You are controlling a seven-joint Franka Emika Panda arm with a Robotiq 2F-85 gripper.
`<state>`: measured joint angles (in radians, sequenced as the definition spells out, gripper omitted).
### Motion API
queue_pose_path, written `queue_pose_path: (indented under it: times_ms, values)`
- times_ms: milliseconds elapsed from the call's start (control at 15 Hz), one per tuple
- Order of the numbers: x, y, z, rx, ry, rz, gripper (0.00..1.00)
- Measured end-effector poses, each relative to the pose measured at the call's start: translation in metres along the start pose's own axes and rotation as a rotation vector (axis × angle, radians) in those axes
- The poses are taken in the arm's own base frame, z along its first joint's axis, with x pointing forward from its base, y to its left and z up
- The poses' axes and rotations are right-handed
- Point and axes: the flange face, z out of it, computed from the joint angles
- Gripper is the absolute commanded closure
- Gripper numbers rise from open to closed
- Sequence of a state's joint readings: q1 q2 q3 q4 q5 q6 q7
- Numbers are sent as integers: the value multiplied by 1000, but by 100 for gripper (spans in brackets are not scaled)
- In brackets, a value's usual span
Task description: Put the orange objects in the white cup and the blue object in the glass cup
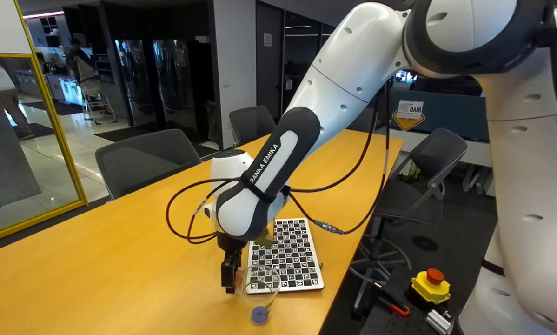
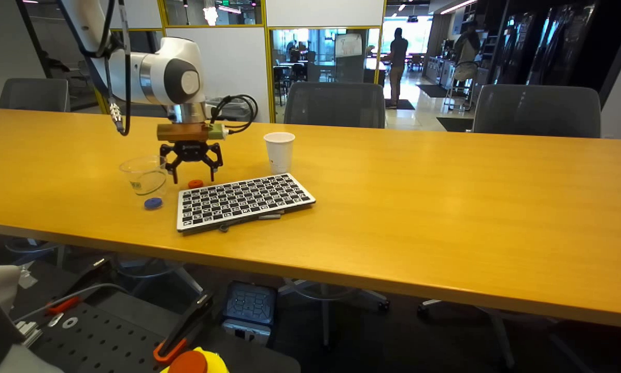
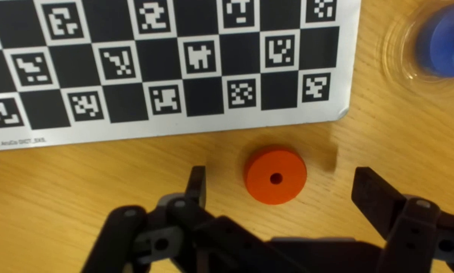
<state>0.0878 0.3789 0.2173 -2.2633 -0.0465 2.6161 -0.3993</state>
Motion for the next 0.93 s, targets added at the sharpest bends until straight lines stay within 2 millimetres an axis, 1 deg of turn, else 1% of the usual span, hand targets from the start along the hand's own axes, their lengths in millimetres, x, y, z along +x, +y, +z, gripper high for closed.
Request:
queue_pose_path:
  times_ms: [67, 133, 333, 467, 533, 600, 933]
  values:
    - [1, 0, 0, 0, 0, 0, 29]
    - [1, 1, 1, 1, 1, 1, 39]
    - [1, 1, 1, 1, 0, 1, 63]
    - [1, 1, 0, 0, 2, 2, 76]
    - [2, 1, 0, -1, 4, 2, 79]
    - [3, 2, -1, -2, 5, 3, 75]
    - [3, 2, -1, -1, 5, 4, 75]
